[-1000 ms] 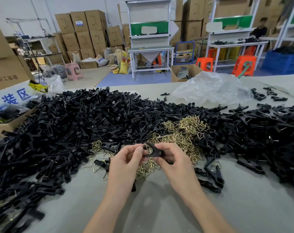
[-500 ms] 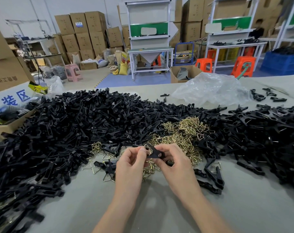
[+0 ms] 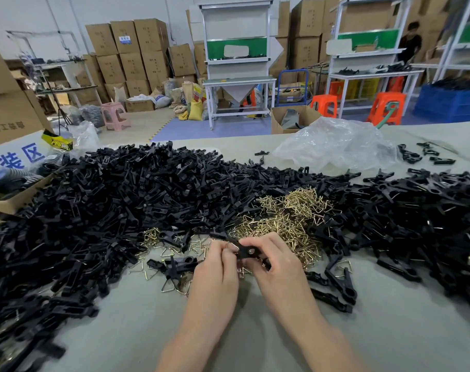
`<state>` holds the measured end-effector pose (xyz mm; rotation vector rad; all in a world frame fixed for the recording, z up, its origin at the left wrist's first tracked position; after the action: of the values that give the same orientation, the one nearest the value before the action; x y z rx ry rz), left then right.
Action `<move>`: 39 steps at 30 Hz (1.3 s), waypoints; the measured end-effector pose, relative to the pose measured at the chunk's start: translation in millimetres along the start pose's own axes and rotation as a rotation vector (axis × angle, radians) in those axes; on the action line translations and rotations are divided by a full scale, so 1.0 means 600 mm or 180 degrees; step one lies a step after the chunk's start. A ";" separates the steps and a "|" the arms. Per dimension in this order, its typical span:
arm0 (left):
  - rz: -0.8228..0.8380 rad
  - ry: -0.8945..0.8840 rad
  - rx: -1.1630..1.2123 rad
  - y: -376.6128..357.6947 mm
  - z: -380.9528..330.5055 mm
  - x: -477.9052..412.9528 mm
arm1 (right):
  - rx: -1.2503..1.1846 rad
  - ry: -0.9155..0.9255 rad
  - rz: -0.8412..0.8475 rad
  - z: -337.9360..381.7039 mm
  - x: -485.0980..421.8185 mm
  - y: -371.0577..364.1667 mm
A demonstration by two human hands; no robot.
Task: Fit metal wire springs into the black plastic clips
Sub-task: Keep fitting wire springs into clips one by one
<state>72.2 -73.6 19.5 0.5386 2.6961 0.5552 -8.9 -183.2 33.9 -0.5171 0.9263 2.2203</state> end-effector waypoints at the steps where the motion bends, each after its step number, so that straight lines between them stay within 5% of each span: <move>1: 0.0000 -0.0048 -0.0100 -0.001 -0.003 0.002 | 0.0048 0.0043 0.0000 0.004 0.000 0.000; 9: -0.0303 0.0072 0.0324 0.007 -0.011 -0.004 | 0.0177 0.0478 0.0147 0.027 0.003 -0.009; 21: 0.0099 0.0526 0.1192 0.004 -0.014 -0.002 | -0.0278 0.0339 0.0042 0.022 0.010 -0.014; 28: 0.0298 0.0576 0.1617 0.001 -0.019 -0.005 | -0.0057 0.0975 -0.0047 0.037 0.009 -0.016; 39: 0.0114 0.0416 0.1465 -0.003 -0.012 -0.005 | 0.0058 0.0840 0.0142 0.026 0.010 -0.026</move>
<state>71.3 -78.5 25.8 0.6870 2.9528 -0.0342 -3.6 -161.1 33.9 -0.8024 1.1002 2.2158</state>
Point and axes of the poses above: each hand's wrist, its own x-axis away from the middle knuckle, its own y-axis out of the back of the hand, z = x × y, the point moved 5 cm from there along -x, towards the middle knuckle, and after that the axes turned 1 degree about y, right-handed, at the moved point
